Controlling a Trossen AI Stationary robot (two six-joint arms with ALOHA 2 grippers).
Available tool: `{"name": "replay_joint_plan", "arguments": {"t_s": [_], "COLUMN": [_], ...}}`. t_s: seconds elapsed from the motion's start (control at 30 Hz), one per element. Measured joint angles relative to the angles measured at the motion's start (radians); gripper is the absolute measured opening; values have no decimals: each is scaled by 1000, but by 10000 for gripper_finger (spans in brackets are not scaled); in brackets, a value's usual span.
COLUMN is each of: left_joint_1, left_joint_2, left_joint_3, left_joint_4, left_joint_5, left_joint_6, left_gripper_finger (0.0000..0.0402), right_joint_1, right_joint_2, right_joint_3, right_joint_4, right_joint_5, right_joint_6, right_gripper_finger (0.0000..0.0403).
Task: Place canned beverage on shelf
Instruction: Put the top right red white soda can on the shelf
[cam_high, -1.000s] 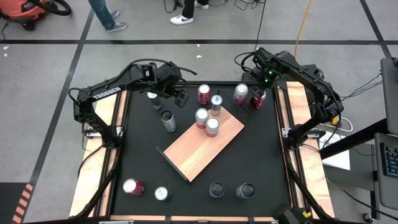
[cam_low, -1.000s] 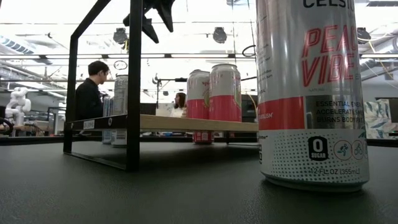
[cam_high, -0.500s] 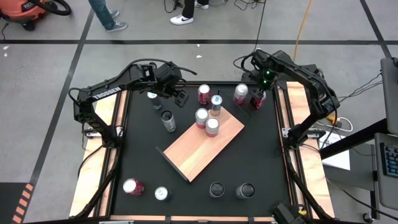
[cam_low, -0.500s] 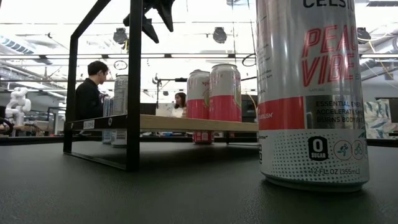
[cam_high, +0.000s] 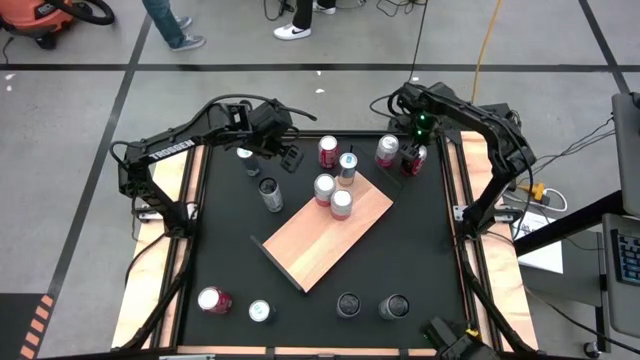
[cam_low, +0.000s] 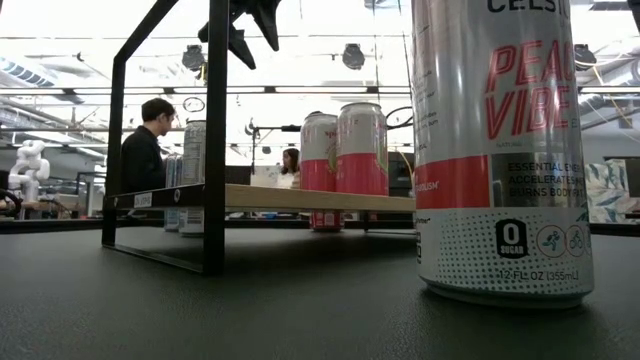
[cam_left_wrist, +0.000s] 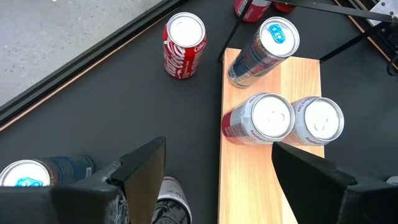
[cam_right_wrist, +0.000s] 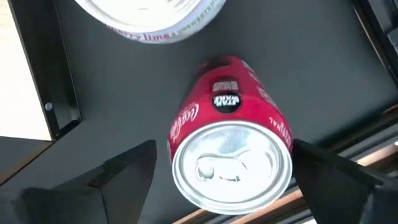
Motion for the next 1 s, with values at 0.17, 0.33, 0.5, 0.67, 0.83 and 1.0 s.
{"name": "replay_joint_plan", "arguments": {"t_s": [0.17, 0.33, 0.5, 0.67, 0.83, 1.0], "left_joint_1": [0, 0, 0, 0, 0, 0], "left_joint_2": [0, 0, 0, 0, 0, 0], "left_joint_3": [0, 0, 0, 0, 0, 0], "left_joint_4": [0, 0, 0, 0, 0, 0], "left_joint_5": [0, 0, 0, 0, -1, -1], "left_joint_6": [7, 7, 7, 7, 6, 5], "left_gripper_finger": [294, 294, 294, 294, 294, 294], "right_joint_1": [0, 0, 0, 0, 0, 0], "right_joint_2": [23, 47, 56, 55, 54, 37], "right_joint_3": [0, 0, 0, 1, 2, -1], "right_joint_4": [7, 10, 21, 23, 4, -27], "right_joint_5": [-1, -1, -1, -1, 1, -3], "right_joint_6": [-20, -27, -35, -33, -1, 50], "right_gripper_finger": [343, 343, 328, 296, 267, 269]}}
